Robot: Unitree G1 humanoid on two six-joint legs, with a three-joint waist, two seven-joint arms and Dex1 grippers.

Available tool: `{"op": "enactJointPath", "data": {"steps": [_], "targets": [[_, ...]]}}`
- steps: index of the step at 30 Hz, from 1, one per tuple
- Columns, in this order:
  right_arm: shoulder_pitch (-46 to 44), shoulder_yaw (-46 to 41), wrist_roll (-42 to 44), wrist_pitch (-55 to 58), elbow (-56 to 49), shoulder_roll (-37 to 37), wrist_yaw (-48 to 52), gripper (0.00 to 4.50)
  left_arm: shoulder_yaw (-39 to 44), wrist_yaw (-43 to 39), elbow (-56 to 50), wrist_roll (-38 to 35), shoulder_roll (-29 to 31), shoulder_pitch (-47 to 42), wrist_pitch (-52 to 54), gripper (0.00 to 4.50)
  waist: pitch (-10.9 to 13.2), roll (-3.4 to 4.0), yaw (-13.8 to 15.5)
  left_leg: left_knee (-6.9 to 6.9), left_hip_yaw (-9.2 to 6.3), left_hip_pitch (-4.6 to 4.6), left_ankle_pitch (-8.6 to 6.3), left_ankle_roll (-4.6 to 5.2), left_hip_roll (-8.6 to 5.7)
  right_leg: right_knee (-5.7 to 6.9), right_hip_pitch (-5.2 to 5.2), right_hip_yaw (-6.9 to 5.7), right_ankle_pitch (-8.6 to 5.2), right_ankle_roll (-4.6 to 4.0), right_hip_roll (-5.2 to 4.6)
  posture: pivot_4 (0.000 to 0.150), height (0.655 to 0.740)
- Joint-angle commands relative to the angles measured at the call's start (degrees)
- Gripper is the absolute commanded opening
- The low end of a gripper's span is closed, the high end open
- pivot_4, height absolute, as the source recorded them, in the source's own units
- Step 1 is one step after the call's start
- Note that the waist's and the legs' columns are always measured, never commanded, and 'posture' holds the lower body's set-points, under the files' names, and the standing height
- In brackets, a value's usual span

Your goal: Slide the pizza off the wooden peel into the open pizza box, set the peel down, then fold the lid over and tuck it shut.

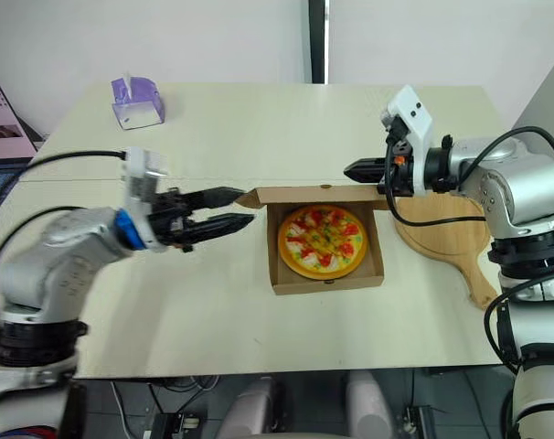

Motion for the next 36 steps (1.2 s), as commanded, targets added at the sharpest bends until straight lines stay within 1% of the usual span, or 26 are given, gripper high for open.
{"op": "enactJointPath", "data": {"steps": [1,3,6,10,11,12,14,15,18,20,22,23,25,27,30,33,36], "targets": [[0.0,-0.8,-0.4,-1.0,-2.6,-0.5,0.3,0.0,4.3,-1.4,3.0,-2.9,3.5,-3.3,3.1,3.9,0.0,0.01,0.0,-0.01,0.0,0.0,0.0,0.0,0.0,0.0,-0.02,0.0,0.0,0.0,0.0,0.15,0.74],[0.4,-0.8,-0.5,-1.0,-3.1,-0.7,0.5,0.0,5.6,1.4,5.6,-2.6,4.2,-5.9,4.4,3.9,0.0,0.01,0.0,-0.03,-0.02,-0.01,0.0,0.0,0.0,0.01,-0.03,-0.01,0.0,0.0,0.0,0.15,0.74],[1.1,-0.6,-0.4,-1.1,-4.0,-1.6,1.3,0.0,6.0,5.0,8.2,-2.8,3.6,-10.1,6.8,3.9,0.0,-0.01,0.1,-0.04,-0.03,-0.01,0.0,-0.01,0.01,0.02,-0.04,-0.02,0.0,0.0,-0.01,0.15,0.74],[2.3,0.6,-0.9,-2.4,-5.6,-3.4,3.5,0.0,2.6,6.8,8.9,-0.2,1.4,-12.8,5.8,3.9,0.0,-0.01,0.1,-0.08,0.0,-0.06,0.0,-0.01,-0.01,0.04,-0.13,0.0,0.0,0.0,-0.04,0.15,0.74],[2.5,0.7,-1.2,-2.8,-5.7,-3.4,3.3,0.0,1.1,6.2,9.3,1.9,1.4,-12.6,3.7,3.9,0.0,-0.01,0.1,-0.1,0.01,-0.07,0.01,-0.01,-0.01,0.04,-0.15,0.0,0.01,0.0,-0.04,0.15,0.74],[2.5,0.5,-1.3,-3.0,-5.6,-3.2,2.9,0.0,-0.8,5.9,10.4,5.7,1.4,-11.8,-0.5,3.73,0.0,-0.01,0.1,-0.14,0.02,-0.06,0.01,-0.02,-0.01,0.04,-0.17,0.0,0.01,0.0,-0.04,0.15,0.74],[2.5,0.1,-1.6,-3.1,-5.6,-2.8,2.2,0.0,-2.0,6.5,14.4,11.2,0.2,-11.3,-8.8,3.34,0.0,-0.01,0.1,-0.23,0.07,-0.03,0.02,-0.03,0.0,0.03,-0.21,0.02,0.01,-0.01,-0.04,0.15,0.74],[2.5,-0.1,-1.6,-3.1,-5.6,-2.7,2.0,0.0,-1.7,7.6,16.3,13.2,-0.5,-11.4,-12.2,2.97,0.0,-0.01,0.1,-0.28,0.11,0.01,0.02,-0.04,0.01,0.03,-0.23,0.04,0.02,-0.02,-0.04,0.15,0.74],[2.0,-0.3,-2.1,-3.1,-5.3,-2.9,2.3,0.0,-2.1,5.9,19.5,18.5,0.3,-9.8,-21.5,1.99,0.0,-0.01,0.0,-0.31,0.14,-0.03,0.03,-0.05,0.04,0.03,-0.33,0.04,0.03,-0.05,-0.03,0.15,0.74],[1.4,-0.3,-2.5,-3.5,-4.8,-3.0,2.5,0.0,-4.1,3.6,21.5,24.3,2.0,-7.6,-31.8,1.34,0.0,-0.01,0.0,-0.34,0.16,-0.03,0.02,-0.04,0.03,0.0,-0.35,0.04,0.03,-0.05,-0.05,0.15,0.74],[0.8,-0.4,-2.8,-3.9,-3.9,-2.7,2.3,0.0,-5.0,0.7,20.3,25.6,1.9,-5.3,-36.7,0.69,0.0,-0.01,0.1,-0.38,0.17,-0.03,0.02,-0.04,0.02,-0.06,-0.37,0.04,0.03,-0.05,-0.08,0.15,0.74],[0.5,-0.4,-2.9,-4.1,-3.5,-2.4,2.2,0.0,-5.3,-0.7,19.1,25.2,1.8,-4.1,-37.3,0.41,0.0,-0.01,0.2,-0.39,0.18,-0.04,0.02,-0.04,0.01,-0.07,-0.37,0.04,0.03,-0.05,-0.1,0.15,0.74],[0.0,-0.3,-3.2,-4.6,-2.6,-1.9,2.0,0.0,-5.6,-2.2,17.4,24.5,1.1,-2.3,-37.0,0.49,0.0,-0.01,0.3,-0.39,0.17,-0.1,0.02,-0.04,-0.01,-0.09,-0.38,0.03,0.03,-0.05,-0.15,0.15,0.74],[-0.2,0.0,-3.5,-5.0,-2.0,-1.6,2.0,0.0,-5.5,-1.5,16.6,24.5,0.0,-1.2,-37.4,0.87,0.0,-0.01,0.4,-0.39,0.16,-0.13,0.02,-0.04,-0.01,-0.1,-0.37,0.0,0.03,-0.05,-0.16,0.15,0.74],[-0.6,0.0,-4.1,-5.8,-1.0,-0.7,1.6,0.0,-5.8,-0.4,12.8,24.0,-2.6,0.8,-37.4,1.9,0.0,-0.01,0.4,-0.37,0.15,-0.14,0.02,-0.04,0.01,-0.08,-0.35,-0.04,0.03,-0.05,-0.15,0.15,0.74],[-0.9,-0.2,-4.6,-6.1,-0.5,-0.1,1.5,0.0,-7.3,-0.9,8.6,23.5,-3.8,2.5,-34.8,2.79,0.0,-0.02,0.3,-0.35,0.17,-0.13,0.02,-0.03,0.01,-0.05,-0.35,-0.01,0.03,-0.05,-0.15,0.15,0.74],[-1.2,-0.3,-4.8,-6.4,0.0,0.3,1.3,0.0,-8.2,1.7,8.2,24.9,-6.4,2.2,-35.4,2.79,0.0,-0.02,0.3,-0.35,0.17,-0.09,0.02,-0.03,0.02,0.02,-0.35,-0.01,0.03,-0.05,-0.12,0.15,0.74]]}}
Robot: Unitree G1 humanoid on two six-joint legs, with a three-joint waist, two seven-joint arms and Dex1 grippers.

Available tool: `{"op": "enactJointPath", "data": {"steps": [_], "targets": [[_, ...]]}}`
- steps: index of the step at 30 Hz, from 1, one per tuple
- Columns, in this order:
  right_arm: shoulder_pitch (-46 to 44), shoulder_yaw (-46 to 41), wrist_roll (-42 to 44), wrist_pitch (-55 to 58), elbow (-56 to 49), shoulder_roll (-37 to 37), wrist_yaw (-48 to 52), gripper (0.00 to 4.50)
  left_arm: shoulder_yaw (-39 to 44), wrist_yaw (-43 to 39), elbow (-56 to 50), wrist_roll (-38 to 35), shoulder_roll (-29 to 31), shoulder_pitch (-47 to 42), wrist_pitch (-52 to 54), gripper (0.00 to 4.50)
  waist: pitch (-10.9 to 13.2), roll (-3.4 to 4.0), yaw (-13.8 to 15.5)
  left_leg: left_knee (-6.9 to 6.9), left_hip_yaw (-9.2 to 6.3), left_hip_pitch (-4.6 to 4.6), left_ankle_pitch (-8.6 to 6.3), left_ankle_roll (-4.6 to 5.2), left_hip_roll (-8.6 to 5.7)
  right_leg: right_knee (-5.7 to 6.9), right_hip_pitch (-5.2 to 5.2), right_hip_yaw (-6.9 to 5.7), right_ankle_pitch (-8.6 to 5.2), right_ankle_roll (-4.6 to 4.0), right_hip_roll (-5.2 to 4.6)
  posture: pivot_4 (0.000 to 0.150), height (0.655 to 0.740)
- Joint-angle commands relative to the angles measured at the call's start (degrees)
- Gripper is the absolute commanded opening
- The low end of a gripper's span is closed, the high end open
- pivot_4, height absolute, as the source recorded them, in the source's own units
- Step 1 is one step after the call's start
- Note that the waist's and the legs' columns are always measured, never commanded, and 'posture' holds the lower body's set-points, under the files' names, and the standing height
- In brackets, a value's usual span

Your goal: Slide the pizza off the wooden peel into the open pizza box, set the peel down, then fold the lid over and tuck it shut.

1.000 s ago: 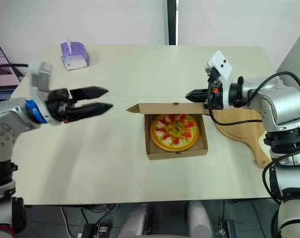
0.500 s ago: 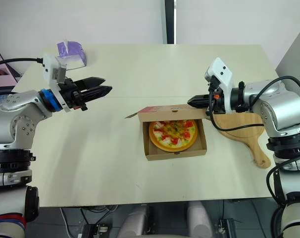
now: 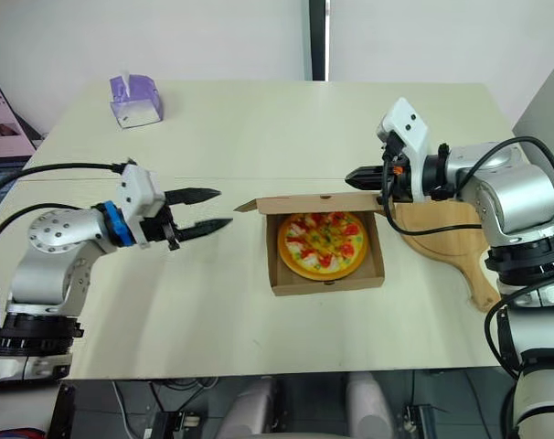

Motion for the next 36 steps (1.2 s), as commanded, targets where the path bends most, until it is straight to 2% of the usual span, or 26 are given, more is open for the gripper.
{"op": "enactJointPath", "data": {"steps": [1,6,7,9,15,16,22,26,29,36], "targets": [[-2.4,-1.4,-0.4,-1.2,-0.3,0.3,-0.2,0.0,-0.3,3.9,-1.4,1.6,-2.4,-1.0,-1.6,2.79,0.0,0.0,0.0,0.0,0.0,0.0,0.0,0.0,0.01,0.0,0.0,0.0,0.0,0.0,0.02,0.15,0.74],[-2.9,-1.5,-0.8,-1.4,0.2,0.8,-0.5,0.0,-0.3,8.5,-0.7,4.6,-5.9,-1.2,-4.7,2.79,0.0,0.0,-0.1,0.02,-0.01,0.0,0.0,0.0,0.0,0.01,0.0,0.0,0.0,0.0,0.01,0.15,0.74],[-3.0,-1.6,-0.8,-1.5,0.4,0.9,-0.6,0.0,-0.4,9.0,-1.0,5.3,-6.2,-0.8,-5.9,2.62,0.0,0.0,-0.1,0.02,-0.02,0.01,0.0,0.0,0.0,0.02,0.0,0.0,0.0,0.0,0.02,0.15,0.74],[-3.3,-1.8,-1.0,-1.6,0.7,1.1,-0.9,0.0,-0.4,9.2,-1.9,5.1,-6.6,0.2,-5.8,2.23,0.0,0.0,-0.1,0.01,-0.01,0.01,0.0,0.0,0.0,0.01,0.0,0.0,0.0,0.0,0.01,0.15,0.74],[-4.0,-2.7,-1.6,-2.6,1.8,2.2,-2.2,0.0,-1.5,10.8,0.2,7.4,-8.2,-0.6,-9.1,0.23,0.0,0.0,0.0,0.02,-0.01,0.02,0.0,0.0,0.0,0.02,0.0,0.01,0.0,0.0,0.01,0.15,0.74],[-4.6,-3.5,-1.9,-3.2,2.5,2.6,-3.1,0.0,-1.7,10.8,0.6,7.7,-8.5,-0.7,-9.5,0.02,0.0,0.0,0.0,0.02,0.0,0.02,0.0,0.0,-0.01,0.02,0.0,0.01,0.0,0.0,0.01,0.15,0.74],[-7.7,-12.3,-0.8,-5.3,6.3,2.6,-9.4,0.0,-1.2,12.6,4.2,7.4,-10.1,-3.8,-9.0,0.02,0.0,0.0,0.3,0.03,-0.03,0.0,0.0,-0.01,-0.03,0.04,0.0,0.0,0.01,-0.01,0.0,0.15,0.74],[-3.3,-18.2,-1.2,-7.8,5.3,0.0,-11.6,0.0,-0.1,15.4,6.0,5.2,-12.3,-7.3,-3.8,0.02,0.0,-0.01,0.9,0.04,-0.08,-0.02,0.0,-0.01,-0.08,0.04,0.06,-0.02,0.01,0.01,-0.04,0.15,0.74],[4.3,-22.1,-0.1,-8.9,1.2,-2.7,-10.5,0.96,0.7,16.8,7.7,3.2,-13.7,-10.2,1.3,0.0,0.0,-0.04,1.1,0.03,-0.11,-0.03,0.0,0.0,-0.1,0.07,0.08,-0.03,0.02,0.01,-0.04,0.15,0.74],[23.7,-22.6,2.1,-6.7,-13.2,-4.9,-9.4,3.46,2.0,17.2,9.2,-0.6,-15.0,-14.6,10.1,0.0,0.0,-0.04,-0.1,0.04,-0.01,0.02,-0.01,0.02,-0.06,0.2,0.04,0.03,0.01,0.02,0.0,0.15,0.74]]}}
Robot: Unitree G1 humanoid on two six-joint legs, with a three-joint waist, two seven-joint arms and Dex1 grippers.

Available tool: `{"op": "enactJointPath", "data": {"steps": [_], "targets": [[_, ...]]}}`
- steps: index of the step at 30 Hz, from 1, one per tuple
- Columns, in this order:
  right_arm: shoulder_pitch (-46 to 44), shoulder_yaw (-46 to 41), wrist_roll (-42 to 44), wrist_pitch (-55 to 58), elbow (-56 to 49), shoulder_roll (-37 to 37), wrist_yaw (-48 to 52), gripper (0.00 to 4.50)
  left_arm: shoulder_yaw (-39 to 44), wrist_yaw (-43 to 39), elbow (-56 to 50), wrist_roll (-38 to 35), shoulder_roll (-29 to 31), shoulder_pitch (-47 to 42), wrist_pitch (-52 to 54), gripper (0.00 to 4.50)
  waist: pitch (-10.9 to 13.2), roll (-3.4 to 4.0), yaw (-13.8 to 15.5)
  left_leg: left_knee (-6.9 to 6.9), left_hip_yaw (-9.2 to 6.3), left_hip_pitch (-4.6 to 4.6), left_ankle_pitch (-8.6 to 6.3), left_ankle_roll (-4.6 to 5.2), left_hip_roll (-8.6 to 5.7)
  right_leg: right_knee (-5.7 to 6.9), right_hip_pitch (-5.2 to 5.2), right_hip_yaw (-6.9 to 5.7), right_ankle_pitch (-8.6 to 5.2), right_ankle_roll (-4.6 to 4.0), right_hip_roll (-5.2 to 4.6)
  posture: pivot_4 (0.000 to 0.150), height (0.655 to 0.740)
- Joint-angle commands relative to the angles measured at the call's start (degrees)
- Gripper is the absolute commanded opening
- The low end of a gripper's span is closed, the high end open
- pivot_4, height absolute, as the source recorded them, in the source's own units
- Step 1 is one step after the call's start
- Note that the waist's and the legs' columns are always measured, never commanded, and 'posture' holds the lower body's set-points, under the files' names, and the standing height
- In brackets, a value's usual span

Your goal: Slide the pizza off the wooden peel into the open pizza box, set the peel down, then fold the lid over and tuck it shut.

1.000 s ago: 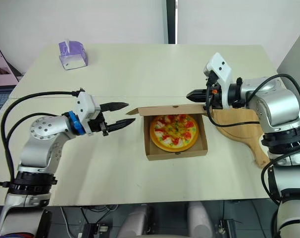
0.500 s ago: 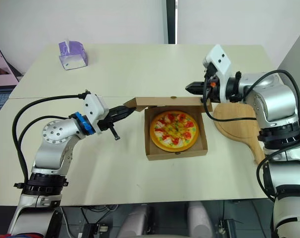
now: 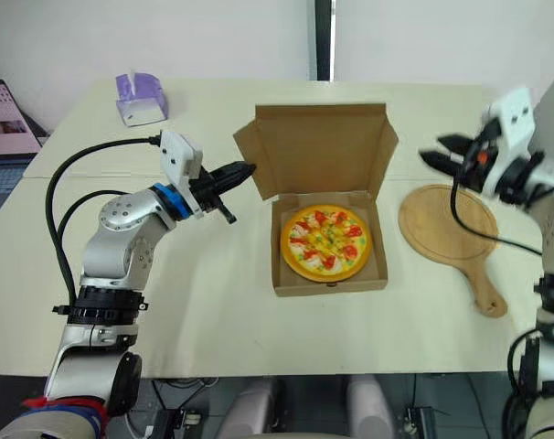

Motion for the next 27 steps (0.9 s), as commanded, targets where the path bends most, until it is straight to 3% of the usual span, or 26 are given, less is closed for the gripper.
{"op": "enactJointPath", "data": {"steps": [1,3,11,16,19,25,27], "targets": [[3.1,-0.6,1.8,1.2,-8.1,0.4,-1.8,3.84,1.1,-0.1,-0.6,-1.7,-0.2,-1.9,1.6,0.0,0.0,0.0,-0.2,0.0,0.01,0.04,0.0,0.0,0.0,0.0,0.01,0.03,0.0,0.0,0.0,0.15,0.74],[3.4,0.9,2.1,2.9,-10.7,3.8,-5.6,4.47,1.3,0.1,-0.1,-1.9,-0.4,-2.5,2.0,0.0,0.0,0.0,-0.4,0.03,0.02,0.15,0.01,0.0,0.02,-0.02,0.07,0.07,-0.01,0.01,0.03,0.15,0.74],[-2.2,4.1,0.1,5.2,-7.8,16.8,-19.6,4.47,1.5,0.1,0.4,-1.5,-0.3,-2.5,1.8,0.0,0.0,0.0,-0.1,0.09,-0.01,0.13,0.12,-0.04,0.02,0.04,0.08,0.02,0.04,-0.06,0.06,0.15,0.74],[-6.9,4.6,-2.1,2.9,-1.7,20.7,-24.2,4.47,1.7,0.4,-0.3,-1.3,-0.1,-1.6,1.7,0.0,0.0,0.0,0.0,0.03,-0.08,0.13,0.12,-0.04,0.01,0.05,0.06,0.0,0.05,-0.07,0.05,0.15,0.74],[-8.6,3.9,-2.4,1.5,0.5,21.0,-24.7,3.94,1.9,0.6,-0.4,-1.3,-0.1,-1.5,1.7,0.0,0.0,0.0,-0.1,0.02,-0.05,0.11,0.11,-0.03,0.0,0.05,0.02,0.02,0.05,-0.08,0.05,0.15,0.74],[-8.0,3.1,0.2,2.7,-1.5,15.8,-18.5,1.83,2.2,1.1,-0.6,-1.3,0.1,-1.4,1.7,0.0,0.0,0.0,-0.1,0.0,-0.05,0.11,0.11,-0.02,0.0,0.04,0.03,0.01,0.05,-0.08,0.05,0.15,0.74],[-7.4,2.4,0.4,2.4,-1.5,13.8,-17.4,1.83,2.2,1.2,-0.7,-1.3,0.2,-1.4,1.6,0.0,0.0,0.0,-0.1,0.01,-0.05,0.1,0.11,-0.02,0.0,0.03,0.04,0.01,0.05,-0.08,0.05,0.15,0.74]]}}
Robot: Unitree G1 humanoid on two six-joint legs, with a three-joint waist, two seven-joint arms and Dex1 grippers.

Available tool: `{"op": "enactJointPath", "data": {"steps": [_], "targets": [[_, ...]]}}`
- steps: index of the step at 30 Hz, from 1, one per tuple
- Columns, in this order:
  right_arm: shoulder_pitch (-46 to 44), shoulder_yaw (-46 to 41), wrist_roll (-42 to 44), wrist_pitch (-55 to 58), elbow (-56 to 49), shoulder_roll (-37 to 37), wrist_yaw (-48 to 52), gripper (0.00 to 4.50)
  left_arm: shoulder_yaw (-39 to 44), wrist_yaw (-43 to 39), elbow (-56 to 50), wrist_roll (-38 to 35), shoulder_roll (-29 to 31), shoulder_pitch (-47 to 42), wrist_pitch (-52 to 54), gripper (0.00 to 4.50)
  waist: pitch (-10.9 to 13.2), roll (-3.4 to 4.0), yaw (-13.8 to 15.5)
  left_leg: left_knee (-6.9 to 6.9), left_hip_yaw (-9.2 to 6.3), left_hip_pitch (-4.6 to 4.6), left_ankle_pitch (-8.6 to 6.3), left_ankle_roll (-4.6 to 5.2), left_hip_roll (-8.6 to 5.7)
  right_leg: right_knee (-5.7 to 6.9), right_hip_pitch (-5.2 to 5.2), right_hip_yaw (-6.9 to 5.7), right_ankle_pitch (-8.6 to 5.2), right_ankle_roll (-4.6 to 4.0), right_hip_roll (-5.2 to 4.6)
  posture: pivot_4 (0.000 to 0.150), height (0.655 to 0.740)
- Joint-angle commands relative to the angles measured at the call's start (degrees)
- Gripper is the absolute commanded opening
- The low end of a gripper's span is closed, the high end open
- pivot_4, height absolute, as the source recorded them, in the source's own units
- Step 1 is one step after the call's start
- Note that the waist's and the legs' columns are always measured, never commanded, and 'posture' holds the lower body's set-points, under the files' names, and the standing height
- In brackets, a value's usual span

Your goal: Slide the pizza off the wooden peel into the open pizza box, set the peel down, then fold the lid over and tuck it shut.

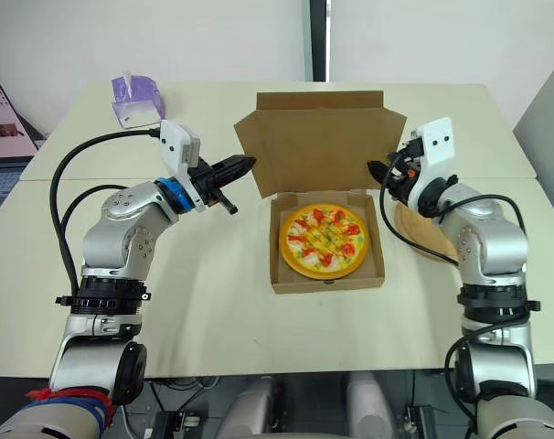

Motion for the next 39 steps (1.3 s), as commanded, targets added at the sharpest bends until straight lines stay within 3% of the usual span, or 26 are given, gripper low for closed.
{"op": "enactJointPath", "data": {"steps": [1,4,10,20,24,34,35,39], "targets": [[0.2,-2.8,1.1,-0.5,-2.2,-3.0,1.8,1.83,1.3,0.2,-2.4,-0.4,0.8,-0.2,-0.8,0.0,0.0,0.0,0.0,0.0,0.0,0.0,0.0,0.0,0.0,0.0,0.01,0.0,0.0,0.0,0.0,0.15,0.74],[0.7,-2.2,1.1,-1.7,-1.9,-6.0,4.8,2.49,1.4,0.1,-2.1,-0.4,1.0,-0.5,-0.8,0.0,0.0,0.0,0.0,0.0,0.01,0.01,0.0,0.0,0.01,0.0,0.01,0.0,0.0,0.0,0.01,0.15,0.74],[-2.7,0.3,-1.4,-4.1,3.4,-6.5,5.5,4.47,1.4,-0.2,-1.9,-0.4,1.4,-0.6,-0.9,0.0,0.0,0.0,-0.2,0.0,0.07,0.04,0.0,0.01,0.03,-0.01,0.01,0.03,0.0,0.0,0.03,0.15,0.74],[-11.5,3.6,-1.5,-7.7,16.3,-2.2,12.0,4.47,1.4,-0.5,-1.3,-0.4,1.6,-0.8,-0.9,0.0,0.0,0.0,-0.2,0.02,0.06,0.03,0.0,0.0,0.02,0.0,0.0,0.03,0.0,0.0,0.02,0.15,0.74],[-12.3,4.4,-2.1,-8.5,17.5,-2.0,13.0,3.55,1.5,-0.6,-1.1,-0.4,1.8,-0.9,-0.9,0.0,0.0,0.0,-0.1,0.01,0.04,0.01,0.0,0.0,0.02,0.0,-0.01,0.02,0.0,0.0,0.01,0.15,0.74],[-11.5,4.1,-2.1,-8.0,15.1,-2.2,12.6,0.03,1.7,-3.6,0.7,-1.1,3.1,-1.8,-1.2,0.0,0.0,0.0,-0.1,0.01,0.03,0.02,0.0,0.0,0.02,0.01,-0.03,0.01,0.0,0.0,0.01,0.15,0.74],[-11.4,4.1,-2.1,-8.0,14.9,-2.2,12.5,0.03,1.7,-4.9,1.2,-1.7,3.7,-2.3,0.1,0.0,0.0,0.0,-0.1,0.01,0.03,0.02,0.0,0.0,0.02,0.01,-0.03,0.01,0.0,0.0,0.01,0.15,0.74],[-11.0,4.3,-2.2,-7.7,14.2,-2.0,12.6,0.0,1.9,-8.0,3.6,-2.5,5.4,-4.8,2.5,0.82,0.0,0.0,-0.2,0.01,0.03,0.01,0.0,0.0,0.02,0.01,-0.03,0.0,0.0,0.0,0.02,0.15,0.74]]}}
